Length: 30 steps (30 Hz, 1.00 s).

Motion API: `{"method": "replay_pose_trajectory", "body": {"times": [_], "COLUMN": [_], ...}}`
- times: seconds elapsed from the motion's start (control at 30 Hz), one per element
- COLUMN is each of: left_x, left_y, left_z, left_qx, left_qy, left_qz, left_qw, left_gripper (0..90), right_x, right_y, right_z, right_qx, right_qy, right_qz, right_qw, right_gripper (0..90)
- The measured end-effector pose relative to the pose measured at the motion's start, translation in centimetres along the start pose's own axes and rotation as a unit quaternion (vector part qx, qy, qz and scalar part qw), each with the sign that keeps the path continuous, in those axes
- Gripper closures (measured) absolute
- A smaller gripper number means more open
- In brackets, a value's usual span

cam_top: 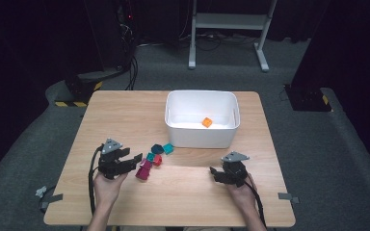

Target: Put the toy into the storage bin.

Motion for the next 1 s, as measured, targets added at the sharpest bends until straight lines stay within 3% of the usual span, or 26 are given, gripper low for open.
{"method": "replay_pose_trajectory", "body": {"times": [0.13,0.27,0.43,0.57,0.83,1.0], "left_x": [-0.9,-2.2,-3.9,-5.0,-6.7,-7.0], "left_y": [-0.5,-1.0,-1.7,-2.4,-3.7,-4.2], "left_z": [0.2,0.7,1.1,1.2,1.1,1.1], "left_qx": [0.002,0.017,0.015,0.026,0.027,0.029], "left_qy": [0.002,-0.006,0.013,0.020,0.044,0.048], "left_qz": [0.000,-0.012,-0.011,-0.015,-0.023,-0.023], "left_qw": [1.0000,0.9998,0.9997,0.9994,0.9984,0.9982], "left_gripper": [40.3,39.7,39.4,38.9,39.0,39.0], "right_x": [0.0,0.0,0.0,0.0,0.0,0.0], "right_y": [0.0,0.0,0.0,0.0,0.0,0.0], "right_z": [0.0,0.0,0.0,0.0,0.0,0.0], "right_qx": [0.000,0.000,0.000,0.000,0.000,0.000], "right_qy": [0.001,0.001,0.002,0.002,0.002,0.002], "right_qz": [0.000,0.000,0.000,0.000,0.000,0.000], "right_qw": [1.0000,1.0000,1.0000,1.0000,1.0000,1.0000], "right_gripper": [32.3,32.3,32.3,32.2,32.2,32.2]}}
Point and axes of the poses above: each handheld gripper's, and its own axes: y roughly backward along the jaws, x roughly out of its top, z roughly to its right, the point moved 7 cm from there along -y, roughly forward along the jaws, and after that the axes turned 11 degrees about -z, right-handed, at the moved point
